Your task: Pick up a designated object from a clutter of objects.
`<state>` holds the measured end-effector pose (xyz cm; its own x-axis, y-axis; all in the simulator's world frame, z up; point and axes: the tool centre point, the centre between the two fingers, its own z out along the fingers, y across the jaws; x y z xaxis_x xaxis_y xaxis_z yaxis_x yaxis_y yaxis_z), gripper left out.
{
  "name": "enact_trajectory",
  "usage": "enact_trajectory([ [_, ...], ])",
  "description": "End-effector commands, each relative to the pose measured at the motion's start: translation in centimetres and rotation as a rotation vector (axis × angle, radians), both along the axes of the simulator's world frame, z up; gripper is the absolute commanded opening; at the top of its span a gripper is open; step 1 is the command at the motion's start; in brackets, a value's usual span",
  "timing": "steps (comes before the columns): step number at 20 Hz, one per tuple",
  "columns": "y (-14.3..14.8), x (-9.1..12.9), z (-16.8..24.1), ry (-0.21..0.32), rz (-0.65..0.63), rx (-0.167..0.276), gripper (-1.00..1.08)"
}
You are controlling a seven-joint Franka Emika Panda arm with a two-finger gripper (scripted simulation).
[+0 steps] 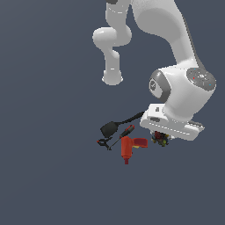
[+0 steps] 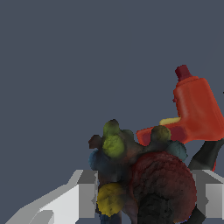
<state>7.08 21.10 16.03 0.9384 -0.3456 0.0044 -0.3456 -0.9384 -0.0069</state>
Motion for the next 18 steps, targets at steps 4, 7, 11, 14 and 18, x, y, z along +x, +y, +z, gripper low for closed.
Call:
enact_trajectory([
  [4, -1.7, 1.4, 6.2, 0.001, -0.001, 0.0, -1.0],
  [7, -2.5, 2.1, 9.4, 0.002, -0.001, -0.001, -1.0],
  [11, -3.6, 3.1, 13.5, 0.004, -0.002, -0.002, -1.0],
  [14, -4.2, 3.8, 15.9, 0.005, -0.002, -0.003, -1.0],
  [18, -4.9, 4.5, 18.4, 0.005, -0.003, -0.003, -1.0],
])
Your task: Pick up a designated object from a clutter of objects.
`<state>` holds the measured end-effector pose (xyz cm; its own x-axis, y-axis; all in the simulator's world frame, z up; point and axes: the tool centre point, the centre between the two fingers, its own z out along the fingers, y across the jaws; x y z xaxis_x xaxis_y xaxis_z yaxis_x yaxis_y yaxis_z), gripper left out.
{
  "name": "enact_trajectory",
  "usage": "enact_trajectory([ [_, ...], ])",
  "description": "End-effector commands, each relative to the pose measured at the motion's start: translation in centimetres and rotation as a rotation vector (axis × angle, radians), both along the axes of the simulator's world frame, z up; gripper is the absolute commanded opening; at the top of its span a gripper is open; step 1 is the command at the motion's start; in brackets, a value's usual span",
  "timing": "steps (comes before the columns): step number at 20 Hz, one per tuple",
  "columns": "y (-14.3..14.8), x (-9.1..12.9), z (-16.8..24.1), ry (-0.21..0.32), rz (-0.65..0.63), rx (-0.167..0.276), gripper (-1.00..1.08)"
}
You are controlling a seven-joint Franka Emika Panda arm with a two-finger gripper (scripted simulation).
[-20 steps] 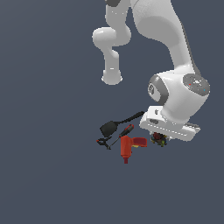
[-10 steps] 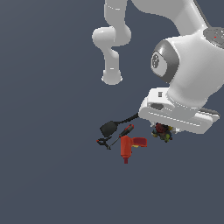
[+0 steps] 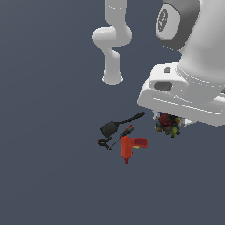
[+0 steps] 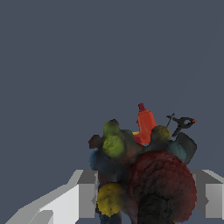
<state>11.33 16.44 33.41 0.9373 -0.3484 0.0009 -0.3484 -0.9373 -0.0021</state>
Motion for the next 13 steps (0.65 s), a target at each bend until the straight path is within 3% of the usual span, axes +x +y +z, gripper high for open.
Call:
enact_trajectory([
  [1, -0.3, 0.4, 1.4, 0.001, 0.0, -0.001, -1.0],
  [13, -0.9, 1.2, 3.8, 0.001, 0.0, -0.002, -1.0],
])
